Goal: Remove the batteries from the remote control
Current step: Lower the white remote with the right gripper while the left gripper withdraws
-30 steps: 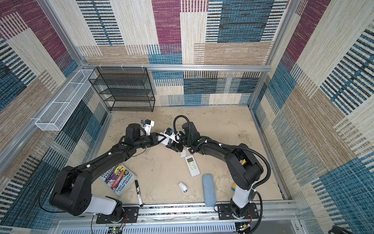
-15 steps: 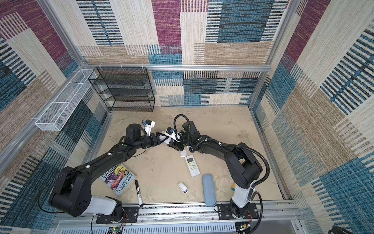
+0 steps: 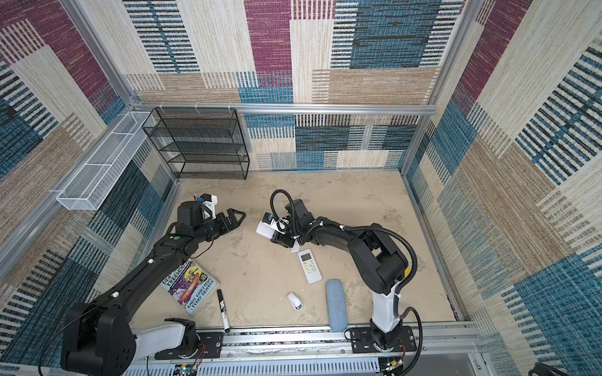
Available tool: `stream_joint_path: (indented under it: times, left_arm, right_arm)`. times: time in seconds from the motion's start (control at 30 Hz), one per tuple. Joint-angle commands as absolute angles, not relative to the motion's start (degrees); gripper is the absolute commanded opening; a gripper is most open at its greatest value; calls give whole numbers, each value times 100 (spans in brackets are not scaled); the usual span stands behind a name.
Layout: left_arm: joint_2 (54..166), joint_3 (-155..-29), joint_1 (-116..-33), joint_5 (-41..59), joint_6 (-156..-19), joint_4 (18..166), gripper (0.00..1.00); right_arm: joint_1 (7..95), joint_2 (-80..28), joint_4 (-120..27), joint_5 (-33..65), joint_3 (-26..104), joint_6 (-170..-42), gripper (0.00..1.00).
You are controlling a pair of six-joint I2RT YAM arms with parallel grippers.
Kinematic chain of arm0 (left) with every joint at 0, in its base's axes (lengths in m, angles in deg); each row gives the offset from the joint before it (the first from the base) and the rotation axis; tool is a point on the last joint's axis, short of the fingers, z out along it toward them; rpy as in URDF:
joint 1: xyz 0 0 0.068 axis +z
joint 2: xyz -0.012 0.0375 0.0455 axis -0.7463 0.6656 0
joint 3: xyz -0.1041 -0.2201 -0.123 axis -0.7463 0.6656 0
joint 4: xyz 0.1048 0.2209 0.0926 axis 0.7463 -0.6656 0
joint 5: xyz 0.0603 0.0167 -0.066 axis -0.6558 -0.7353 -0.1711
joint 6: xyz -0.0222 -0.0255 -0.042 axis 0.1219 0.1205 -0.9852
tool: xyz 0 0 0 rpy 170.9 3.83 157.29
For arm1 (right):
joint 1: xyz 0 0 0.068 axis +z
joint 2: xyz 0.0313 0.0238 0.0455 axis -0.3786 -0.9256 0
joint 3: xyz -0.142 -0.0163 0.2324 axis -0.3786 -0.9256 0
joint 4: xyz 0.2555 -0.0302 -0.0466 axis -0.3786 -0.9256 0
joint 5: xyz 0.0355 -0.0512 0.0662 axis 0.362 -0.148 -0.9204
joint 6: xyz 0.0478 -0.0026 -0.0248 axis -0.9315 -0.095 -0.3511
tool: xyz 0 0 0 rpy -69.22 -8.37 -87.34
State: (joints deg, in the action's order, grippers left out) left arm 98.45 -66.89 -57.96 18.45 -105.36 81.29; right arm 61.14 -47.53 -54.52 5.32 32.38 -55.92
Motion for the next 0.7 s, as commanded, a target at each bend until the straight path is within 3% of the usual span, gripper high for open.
stream_joint_path:
  times: [0.0, 0.47, 0.67]
  left_arm:
    - [9705, -6741, -5776, 1367, -10253, 7669, 100]
    - [9584, -6580, -5767, 1397, -10287, 7676, 99]
    - [9580, -6491, -5768, 1424, -10331, 7728, 99]
  right_arm:
    - [6224, -5012, -5897, 785, 3516, -5299, 48]
    - [6380, -5754, -6651, 793, 4248, -5441, 54]
    - [6381, -5934, -6973, 630, 4428, -5590, 63]
